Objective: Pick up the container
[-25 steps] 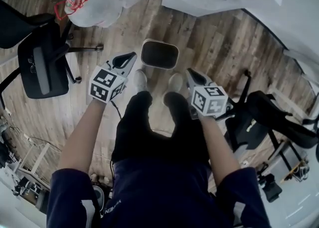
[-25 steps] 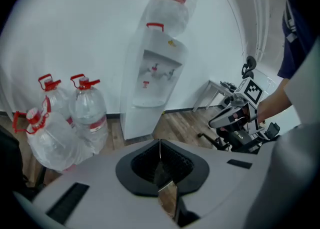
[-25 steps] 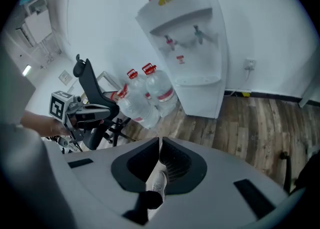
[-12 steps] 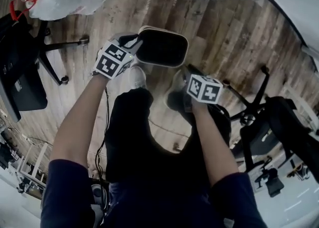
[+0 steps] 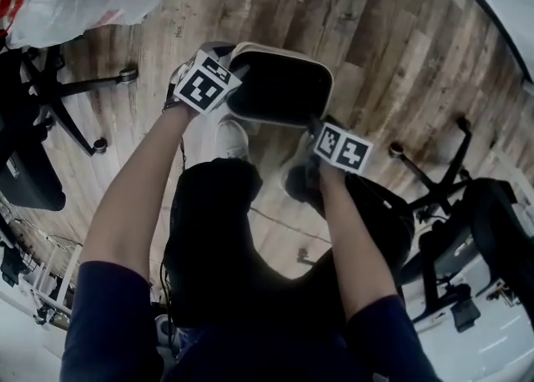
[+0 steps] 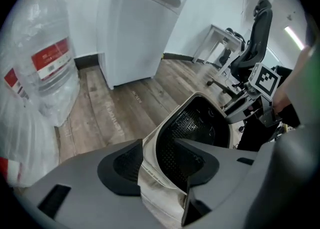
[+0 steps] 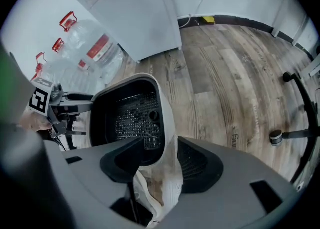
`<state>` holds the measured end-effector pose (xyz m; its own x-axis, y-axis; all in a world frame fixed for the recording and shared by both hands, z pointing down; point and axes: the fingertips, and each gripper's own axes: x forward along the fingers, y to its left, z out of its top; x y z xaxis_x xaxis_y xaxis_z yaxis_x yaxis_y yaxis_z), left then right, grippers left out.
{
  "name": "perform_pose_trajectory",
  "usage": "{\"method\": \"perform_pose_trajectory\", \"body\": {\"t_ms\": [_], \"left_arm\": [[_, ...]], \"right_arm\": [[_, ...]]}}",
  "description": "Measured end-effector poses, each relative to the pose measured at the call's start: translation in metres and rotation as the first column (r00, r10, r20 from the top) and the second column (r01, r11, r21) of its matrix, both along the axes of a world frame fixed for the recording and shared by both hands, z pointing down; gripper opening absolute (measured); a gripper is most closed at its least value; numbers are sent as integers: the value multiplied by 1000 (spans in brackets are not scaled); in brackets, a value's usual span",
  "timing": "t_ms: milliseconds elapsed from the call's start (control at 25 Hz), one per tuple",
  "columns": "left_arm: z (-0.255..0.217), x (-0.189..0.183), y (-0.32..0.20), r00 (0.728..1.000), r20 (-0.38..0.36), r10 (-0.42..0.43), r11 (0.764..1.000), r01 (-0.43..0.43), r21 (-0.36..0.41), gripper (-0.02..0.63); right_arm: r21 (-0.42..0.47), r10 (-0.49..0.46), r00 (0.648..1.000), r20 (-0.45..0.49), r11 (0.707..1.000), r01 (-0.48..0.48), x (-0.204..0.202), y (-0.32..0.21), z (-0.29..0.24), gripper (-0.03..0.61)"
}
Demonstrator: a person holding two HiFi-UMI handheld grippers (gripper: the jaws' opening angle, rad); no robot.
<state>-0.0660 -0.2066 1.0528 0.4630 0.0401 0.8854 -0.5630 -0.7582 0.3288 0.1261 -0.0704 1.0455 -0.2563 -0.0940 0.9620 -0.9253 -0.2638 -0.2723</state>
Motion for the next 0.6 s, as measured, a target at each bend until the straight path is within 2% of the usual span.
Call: {"method": "perform_pose_trajectory", "body": {"t_ms": [200, 320, 400, 480, 600], "left_arm": [[29, 8, -5, 996, 60, 60, 998, -59, -30, 199], [40, 12, 2, 993, 74, 95, 993, -90, -74, 166], [44, 12, 0, 990, 85, 108, 993, -103, -62, 106], [44, 9, -4, 990, 98, 106, 994, -102, -47, 92], [39, 9, 3, 985, 121, 125, 992, -120, -47, 87]], "right_arm": [[-35, 28, 999, 23, 999, -27, 4, 5, 32, 207], [-35, -1, 1000, 22, 999, 1, 3, 4, 41, 201], [-31, -12, 1000, 25, 999, 13, -1, 1, 46, 179], [-29, -12, 1000, 21, 1000, 12, -3, -3, 47, 118], [-41, -15, 1000, -5, 999, 15, -1, 0, 44, 95]]}}
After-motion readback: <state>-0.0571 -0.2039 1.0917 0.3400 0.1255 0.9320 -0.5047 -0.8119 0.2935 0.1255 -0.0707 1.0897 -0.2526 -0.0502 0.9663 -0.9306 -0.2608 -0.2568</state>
